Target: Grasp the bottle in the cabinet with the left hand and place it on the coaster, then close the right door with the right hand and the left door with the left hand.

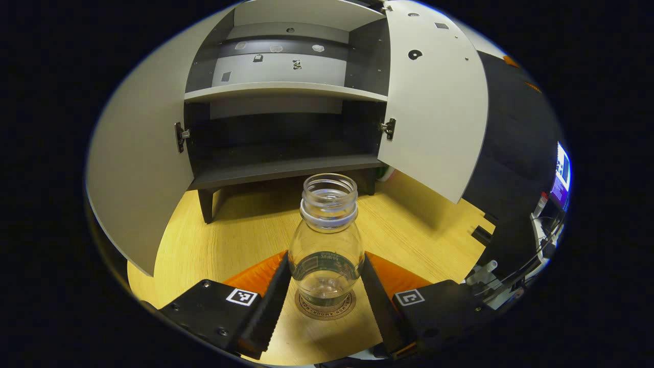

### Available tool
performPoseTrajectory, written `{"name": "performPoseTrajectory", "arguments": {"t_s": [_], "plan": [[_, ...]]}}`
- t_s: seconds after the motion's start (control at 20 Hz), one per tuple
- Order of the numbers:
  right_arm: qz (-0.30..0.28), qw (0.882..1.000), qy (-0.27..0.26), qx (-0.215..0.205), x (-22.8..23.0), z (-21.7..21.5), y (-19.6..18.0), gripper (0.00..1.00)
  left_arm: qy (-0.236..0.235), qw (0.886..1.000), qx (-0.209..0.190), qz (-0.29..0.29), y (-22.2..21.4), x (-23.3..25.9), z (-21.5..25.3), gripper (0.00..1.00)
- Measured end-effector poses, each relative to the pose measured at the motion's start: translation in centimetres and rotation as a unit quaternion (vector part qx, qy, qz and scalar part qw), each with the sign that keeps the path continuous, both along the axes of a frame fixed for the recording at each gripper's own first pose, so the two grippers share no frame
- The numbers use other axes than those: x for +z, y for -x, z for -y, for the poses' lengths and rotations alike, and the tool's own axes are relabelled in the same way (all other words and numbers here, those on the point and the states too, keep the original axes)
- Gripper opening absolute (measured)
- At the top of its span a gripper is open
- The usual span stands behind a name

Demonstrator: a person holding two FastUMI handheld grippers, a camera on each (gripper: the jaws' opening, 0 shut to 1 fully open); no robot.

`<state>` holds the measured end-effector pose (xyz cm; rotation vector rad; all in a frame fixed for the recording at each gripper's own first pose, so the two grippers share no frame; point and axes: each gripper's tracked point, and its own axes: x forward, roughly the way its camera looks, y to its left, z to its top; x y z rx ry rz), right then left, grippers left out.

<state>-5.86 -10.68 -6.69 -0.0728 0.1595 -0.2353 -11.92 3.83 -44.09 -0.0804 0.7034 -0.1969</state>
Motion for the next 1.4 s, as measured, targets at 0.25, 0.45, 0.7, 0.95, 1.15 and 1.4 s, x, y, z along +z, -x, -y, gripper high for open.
{"name": "performPoseTrajectory", "arguments": {"t_s": [0.25,0.45,0.7,0.95,1.15,1.4], "plan": [[0.0,1.0,-0.005,0.001,-0.2,0.2,-0.1,1.0,0.01,1.0,0.011,-0.008,-0.1,0.1,-0.3,0.83],[-0.001,1.0,-0.006,0.001,-0.5,0.3,-0.2,1.0,0.016,1.0,0.011,-0.015,-0.4,0.0,-0.5,0.84],[-0.002,1.0,-0.01,-0.003,-0.8,0.7,-0.2,1.0,0.026,0.999,0.017,-0.034,-0.6,-0.4,-0.3,0.87],[-0.006,1.0,-0.013,-0.008,-1.1,1.0,-0.3,1.0,0.019,0.999,0.014,-0.025,-1.5,0.4,-0.2,0.88],[-0.006,1.0,-0.014,-0.005,-1.3,1.0,-0.4,1.0,0.021,0.999,0.02,-0.016,-2.1,1.4,-0.3,0.88],[-0.007,1.0,-0.015,0.002,-1.5,0.9,-0.6,1.0,0.018,0.999,0.026,0.014,-3.3,4.9,-0.7,0.88]]}}
